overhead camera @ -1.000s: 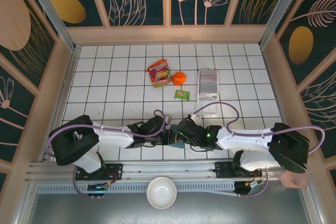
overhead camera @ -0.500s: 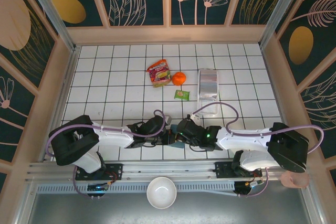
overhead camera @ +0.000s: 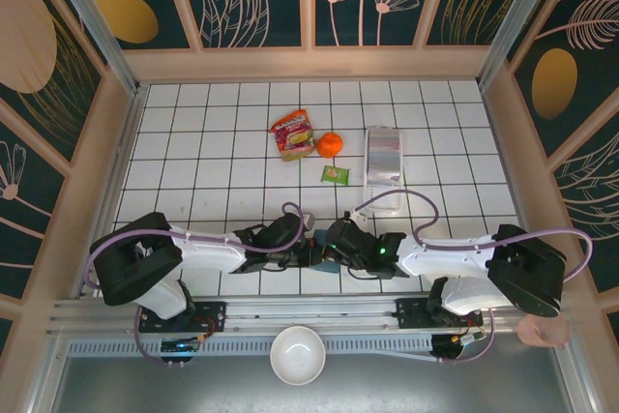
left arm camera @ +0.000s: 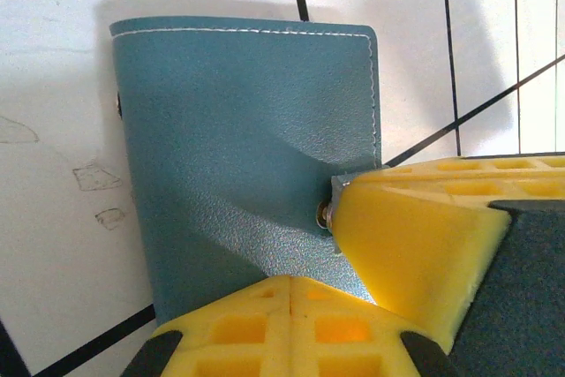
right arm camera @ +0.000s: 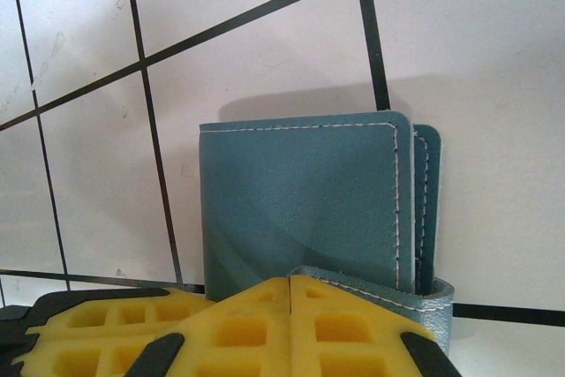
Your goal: Put the credit cards into the card holder
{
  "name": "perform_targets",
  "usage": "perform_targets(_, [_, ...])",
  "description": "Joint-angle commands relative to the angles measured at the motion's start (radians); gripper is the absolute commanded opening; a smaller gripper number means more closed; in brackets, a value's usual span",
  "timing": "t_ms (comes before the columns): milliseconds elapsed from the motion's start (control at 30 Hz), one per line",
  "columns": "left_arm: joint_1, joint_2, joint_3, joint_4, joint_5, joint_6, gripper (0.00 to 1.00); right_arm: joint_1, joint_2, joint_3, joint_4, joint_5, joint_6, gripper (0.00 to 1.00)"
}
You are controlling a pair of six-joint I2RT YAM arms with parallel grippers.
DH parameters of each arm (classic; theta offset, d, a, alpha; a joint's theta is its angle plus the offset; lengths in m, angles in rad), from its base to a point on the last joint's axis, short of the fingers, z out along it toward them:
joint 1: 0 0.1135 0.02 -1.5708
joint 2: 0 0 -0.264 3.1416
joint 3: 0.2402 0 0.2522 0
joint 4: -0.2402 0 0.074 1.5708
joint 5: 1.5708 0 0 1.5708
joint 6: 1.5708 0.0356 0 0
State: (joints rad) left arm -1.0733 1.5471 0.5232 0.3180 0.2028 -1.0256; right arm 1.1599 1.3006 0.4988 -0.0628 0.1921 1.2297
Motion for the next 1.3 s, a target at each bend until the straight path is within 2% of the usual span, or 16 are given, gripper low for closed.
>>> perform_targets(0, [-0.005,0.013,-0.029,-0.059,-0.009,0.011,0.00,-0.004,0.085,-0.048,-0.018,-0.032,0.037,0.00])
perform_targets(400, [-0.005,0.002,-0.042,-0.045,-0.023,0.001,0.00,0.008,0.168,-0.155,-0.042,-0.074,0.140,0.00])
perform_targets(633, [-0.005,-0.052,-0.039,-0.071,-0.052,0.001,0.00,0.015,0.189,-0.106,-0.175,-0.016,0.153,0.00])
perform_targets(867, [-0.005,-0.157,-0.029,-0.145,-0.126,-0.001,0.00,0.019,0.059,-0.056,-0.201,0.086,0.134,0.00])
perform_targets(967, [-0.005,-0.206,-0.034,-0.170,-0.158,-0.003,0.03,0.017,-0.003,-0.018,-0.199,0.129,0.083,0.00])
perform_targets(1000, [-0.005,-0.219,-0.032,-0.181,-0.169,-0.003,0.04,0.015,-0.017,-0.001,-0.195,0.139,0.063,0.09])
perform_targets(1100, [-0.005,-0.260,-0.030,-0.205,-0.198,0.002,0.08,0.009,-0.046,0.047,-0.177,0.161,0.002,0.26])
perform_targets(1167, [-0.005,-0.290,-0.023,-0.228,-0.225,0.008,0.13,-0.002,-0.057,0.081,-0.167,0.166,-0.043,0.46])
perform_targets(1267, [-0.003,-0.350,0.001,-0.294,-0.310,0.032,0.24,-0.006,-0.082,0.151,-0.182,0.195,-0.113,0.59])
